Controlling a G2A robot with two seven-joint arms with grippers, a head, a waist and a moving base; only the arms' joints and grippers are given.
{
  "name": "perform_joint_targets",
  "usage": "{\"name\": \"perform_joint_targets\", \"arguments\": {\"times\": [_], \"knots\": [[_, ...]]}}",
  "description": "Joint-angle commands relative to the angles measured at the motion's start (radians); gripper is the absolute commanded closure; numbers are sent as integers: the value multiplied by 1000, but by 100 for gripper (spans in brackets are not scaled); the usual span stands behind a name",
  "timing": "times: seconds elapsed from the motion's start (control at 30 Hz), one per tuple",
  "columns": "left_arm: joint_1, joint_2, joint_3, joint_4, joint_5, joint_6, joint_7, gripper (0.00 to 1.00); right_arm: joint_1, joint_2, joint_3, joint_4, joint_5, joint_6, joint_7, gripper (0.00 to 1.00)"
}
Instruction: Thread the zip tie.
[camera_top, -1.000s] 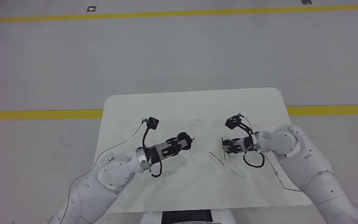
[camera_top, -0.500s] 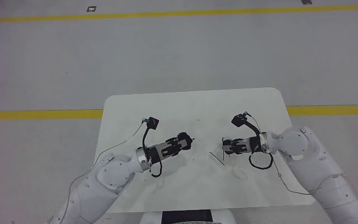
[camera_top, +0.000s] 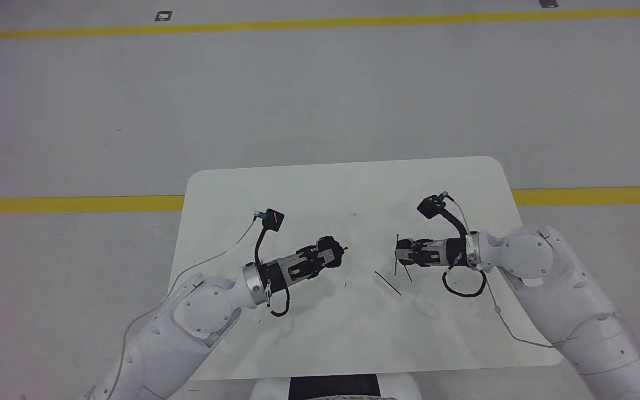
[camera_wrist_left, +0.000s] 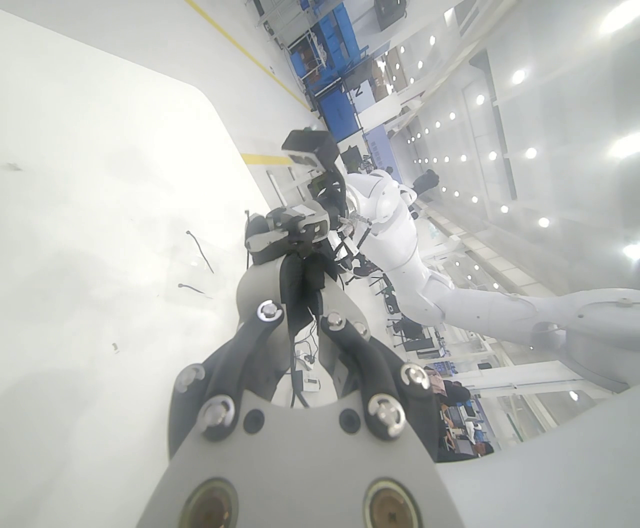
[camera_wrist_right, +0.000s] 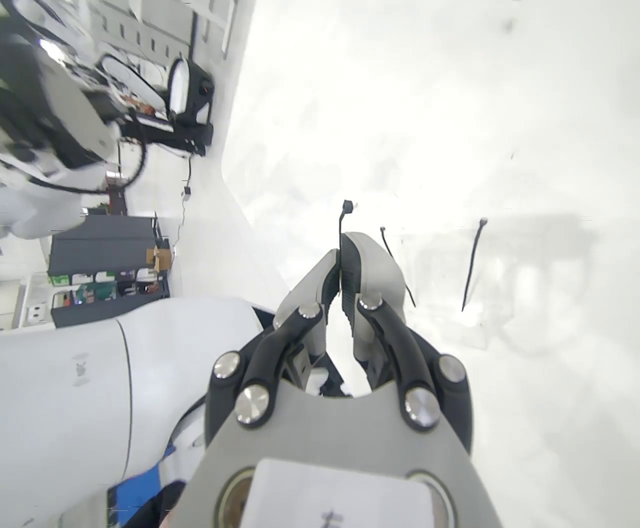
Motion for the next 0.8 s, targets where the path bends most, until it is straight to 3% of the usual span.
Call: {"name": "perform_joint_targets", "arguments": {"times": [0.0, 0.13, 0.4, 0.77], "knots": [[0, 0, 0, 0, 0, 0, 0, 100, -31, 4, 29, -59, -8, 0, -83, 100], [0, 0, 0, 0, 0, 0, 0, 100, -89, 9, 61, -135, -8, 0, -193, 100], [0, 0, 0, 0, 0, 0, 0, 100, -146, 10, 70, -255, 3, 0, -390, 100], [0, 0, 0, 0, 0, 0, 0, 100, -149, 11, 70, -263, 7, 0, -393, 100]]}}
